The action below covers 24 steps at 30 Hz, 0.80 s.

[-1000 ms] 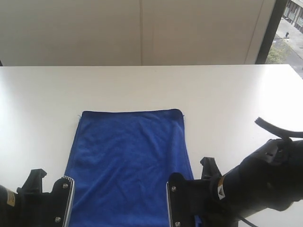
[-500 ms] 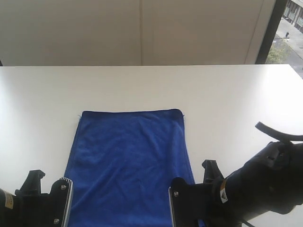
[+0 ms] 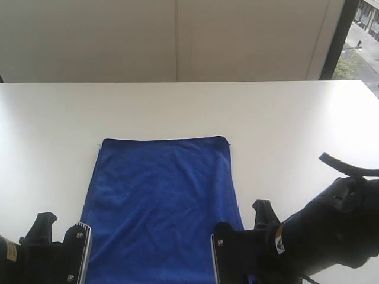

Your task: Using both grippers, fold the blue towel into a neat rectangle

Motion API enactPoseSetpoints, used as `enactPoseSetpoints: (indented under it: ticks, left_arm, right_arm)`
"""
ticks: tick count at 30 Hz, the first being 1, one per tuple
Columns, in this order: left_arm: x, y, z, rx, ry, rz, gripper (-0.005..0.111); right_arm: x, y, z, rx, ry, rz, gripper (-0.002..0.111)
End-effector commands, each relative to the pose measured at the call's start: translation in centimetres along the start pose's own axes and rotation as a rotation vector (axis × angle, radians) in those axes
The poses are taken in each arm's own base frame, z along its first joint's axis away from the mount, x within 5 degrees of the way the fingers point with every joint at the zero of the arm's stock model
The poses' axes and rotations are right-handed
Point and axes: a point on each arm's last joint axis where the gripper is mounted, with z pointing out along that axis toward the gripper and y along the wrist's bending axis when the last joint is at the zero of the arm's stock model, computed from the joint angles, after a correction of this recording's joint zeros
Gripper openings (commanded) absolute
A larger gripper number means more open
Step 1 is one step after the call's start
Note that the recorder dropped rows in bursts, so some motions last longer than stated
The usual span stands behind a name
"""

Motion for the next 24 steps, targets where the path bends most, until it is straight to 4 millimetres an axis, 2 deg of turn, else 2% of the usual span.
enactPoseSetpoints:
  ticks: [1, 15, 24]
  left_arm:
    - [0.2, -0.6, 0.1, 0.032, 0.011, -0.001, 0.056]
    - [0.2, -0.6, 0.1, 0.032, 0.011, -0.001, 0.054]
    - [0.2, -0.6, 0.1, 0.032, 0.011, -0.003, 0.054]
  right_arm:
    - [0.1, 0.2, 0.1, -0.01, 0.007, -0.006, 0.039]
    - [0.1, 0.2, 0.1, -0.01, 0.006, -0.004, 0.039]
    - [0.3, 0.5, 1.6, -0.057, 0.044, 0.0, 0.039]
